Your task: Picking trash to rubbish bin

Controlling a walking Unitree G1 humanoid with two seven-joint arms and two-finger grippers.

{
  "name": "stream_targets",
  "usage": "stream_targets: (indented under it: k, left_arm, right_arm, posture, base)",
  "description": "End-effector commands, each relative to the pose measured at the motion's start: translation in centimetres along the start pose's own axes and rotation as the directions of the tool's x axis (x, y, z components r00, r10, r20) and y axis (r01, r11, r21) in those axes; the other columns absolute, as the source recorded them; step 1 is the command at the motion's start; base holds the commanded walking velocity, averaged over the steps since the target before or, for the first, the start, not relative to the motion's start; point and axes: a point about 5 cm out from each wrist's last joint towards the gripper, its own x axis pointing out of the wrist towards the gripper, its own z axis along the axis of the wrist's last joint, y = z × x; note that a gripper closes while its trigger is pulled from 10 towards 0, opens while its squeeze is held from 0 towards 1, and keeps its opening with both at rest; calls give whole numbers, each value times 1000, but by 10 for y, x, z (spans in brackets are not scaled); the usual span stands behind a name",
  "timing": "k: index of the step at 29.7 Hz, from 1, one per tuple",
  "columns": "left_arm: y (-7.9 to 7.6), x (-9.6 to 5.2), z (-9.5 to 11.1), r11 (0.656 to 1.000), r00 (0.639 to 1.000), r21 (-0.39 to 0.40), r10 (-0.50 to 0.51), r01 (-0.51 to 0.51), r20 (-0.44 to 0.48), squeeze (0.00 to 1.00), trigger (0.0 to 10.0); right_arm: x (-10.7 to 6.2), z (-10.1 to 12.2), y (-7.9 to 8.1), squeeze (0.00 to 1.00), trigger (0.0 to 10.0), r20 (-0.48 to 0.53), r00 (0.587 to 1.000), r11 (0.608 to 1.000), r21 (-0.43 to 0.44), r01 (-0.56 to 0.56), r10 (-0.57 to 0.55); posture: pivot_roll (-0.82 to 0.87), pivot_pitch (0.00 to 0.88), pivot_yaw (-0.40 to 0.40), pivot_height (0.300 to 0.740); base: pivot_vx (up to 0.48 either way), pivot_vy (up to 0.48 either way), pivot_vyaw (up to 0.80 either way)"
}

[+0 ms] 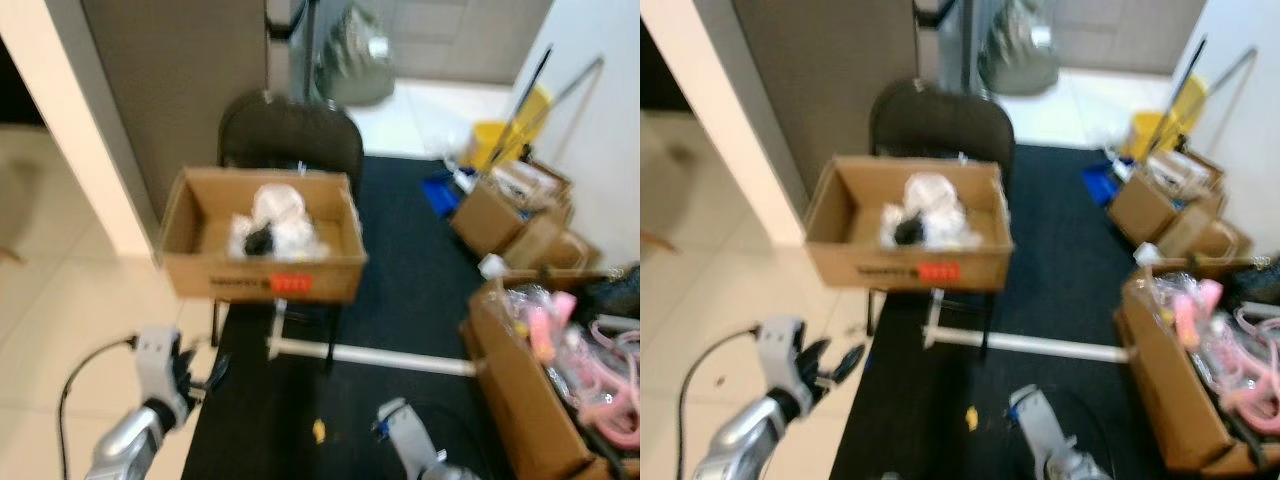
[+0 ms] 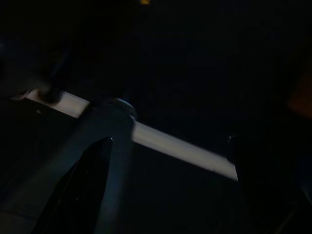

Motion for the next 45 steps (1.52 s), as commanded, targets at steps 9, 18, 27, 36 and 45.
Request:
stream_targets:
  k: [9, 18, 27, 36, 45]
  left_arm:
    - [44, -50, -55, 950, 951, -162, 235, -269, -199, 0, 10000]
    - [41, -71, -90, 874, 886, -252, 328, -416, -328, 0, 10000]
    - [31, -88, -118, 774, 797, -288, 418, -564, -436, 0, 10000]
    - [14, -105, -145, 744, 719, -246, 417, -622, -556, 0, 10000]
    - [7, -109, -152, 746, 693, -214, 417, -631, -588, 0, 10000]
  right_arm:
    - [0, -8, 0, 0, 10000, -18, 1000, 1000, 8, 2, -2]
    - [-1, -9, -2, 0, 10000, -16, 1000, 1000, 6, 3, -3]
    - [-1, -13, -2, 0, 10000, -36, 999, 1000, -13, 1, -1]
    - [-1, -17, 1, 0, 10000, -48, 999, 1000, -3, 2, -2]
    - [-1, -17, 2, 0, 10000, -51, 999, 1000, -5, 11, -11]
  posture:
    - [172, 26, -40, 740]
    - [158, 27, -39, 740]
    - [153, 40, -32, 740]
    - [150, 40, -20, 740]
    - [153, 37, -17, 740]
  base:
    - [-446, 0, 0]
    - [-402, 0, 0]
    - [0, 0, -434]
    - [0, 0, -780]
    - [0, 0, -781]
